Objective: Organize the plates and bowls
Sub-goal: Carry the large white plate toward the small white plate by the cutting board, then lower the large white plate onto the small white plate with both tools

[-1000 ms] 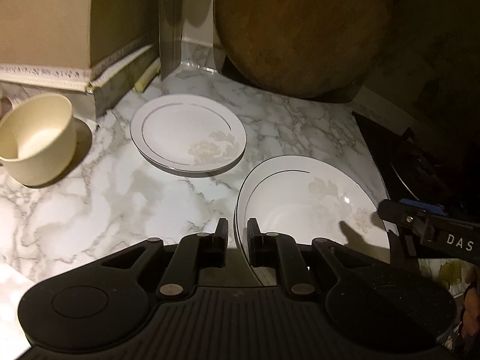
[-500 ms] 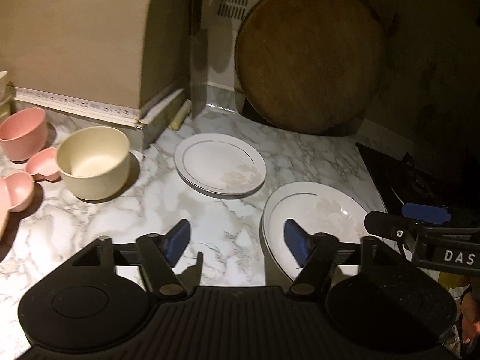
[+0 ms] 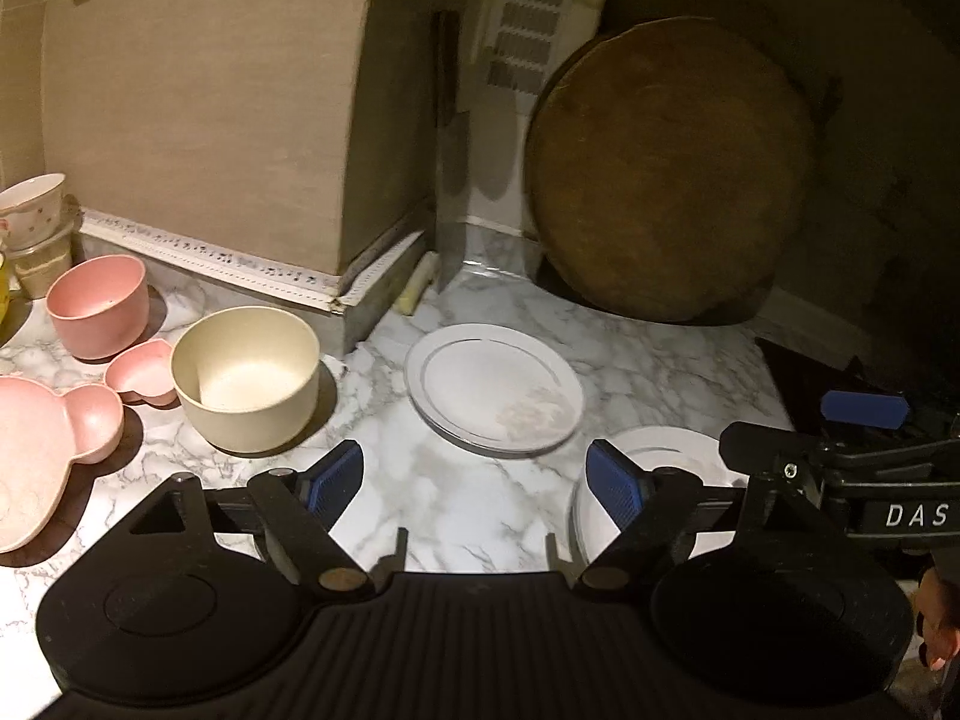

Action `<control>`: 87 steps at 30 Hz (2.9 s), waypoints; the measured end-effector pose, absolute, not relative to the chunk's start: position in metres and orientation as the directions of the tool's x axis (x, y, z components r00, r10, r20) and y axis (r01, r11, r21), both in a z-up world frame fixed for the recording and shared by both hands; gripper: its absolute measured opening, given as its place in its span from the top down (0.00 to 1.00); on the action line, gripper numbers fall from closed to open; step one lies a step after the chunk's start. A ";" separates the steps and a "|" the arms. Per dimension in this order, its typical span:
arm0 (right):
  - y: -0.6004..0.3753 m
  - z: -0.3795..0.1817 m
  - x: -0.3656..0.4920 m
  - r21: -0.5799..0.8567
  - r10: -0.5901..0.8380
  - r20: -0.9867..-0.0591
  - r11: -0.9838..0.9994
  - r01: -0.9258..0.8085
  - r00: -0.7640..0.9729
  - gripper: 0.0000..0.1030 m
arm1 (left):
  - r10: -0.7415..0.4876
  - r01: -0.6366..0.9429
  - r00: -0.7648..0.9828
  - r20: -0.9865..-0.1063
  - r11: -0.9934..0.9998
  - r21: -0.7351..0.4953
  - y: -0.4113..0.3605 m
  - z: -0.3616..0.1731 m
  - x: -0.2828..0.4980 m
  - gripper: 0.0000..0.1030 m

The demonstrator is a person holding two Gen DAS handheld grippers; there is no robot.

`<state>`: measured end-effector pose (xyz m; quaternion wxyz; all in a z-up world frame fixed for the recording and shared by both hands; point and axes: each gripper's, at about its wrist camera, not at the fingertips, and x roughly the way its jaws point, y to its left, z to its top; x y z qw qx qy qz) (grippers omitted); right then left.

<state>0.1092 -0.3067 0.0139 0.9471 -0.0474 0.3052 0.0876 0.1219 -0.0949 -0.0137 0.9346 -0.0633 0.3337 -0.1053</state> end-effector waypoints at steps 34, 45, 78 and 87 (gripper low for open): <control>-0.331 -0.074 0.334 0.080 0.234 -0.806 0.953 -0.293 0.543 0.41 | -0.077 -0.119 0.606 -0.792 0.975 -0.186 -0.126 -0.086 0.276 0.57; -0.337 -0.087 0.347 0.158 0.291 -0.829 0.941 -0.299 0.477 0.73 | -0.100 -0.143 0.578 -0.810 0.965 -0.221 -0.121 -0.100 0.289 0.76; -0.352 -0.071 0.313 0.199 0.328 -0.801 0.935 -0.293 0.500 0.90 | -0.164 -0.104 0.603 -0.781 0.954 -0.281 -0.114 -0.088 0.268 0.89; -0.374 -0.042 0.274 0.201 0.313 -0.771 0.946 -0.254 0.555 0.90 | -0.224 -0.020 0.630 -0.744 0.953 -0.303 -0.125 -0.060 0.244 0.89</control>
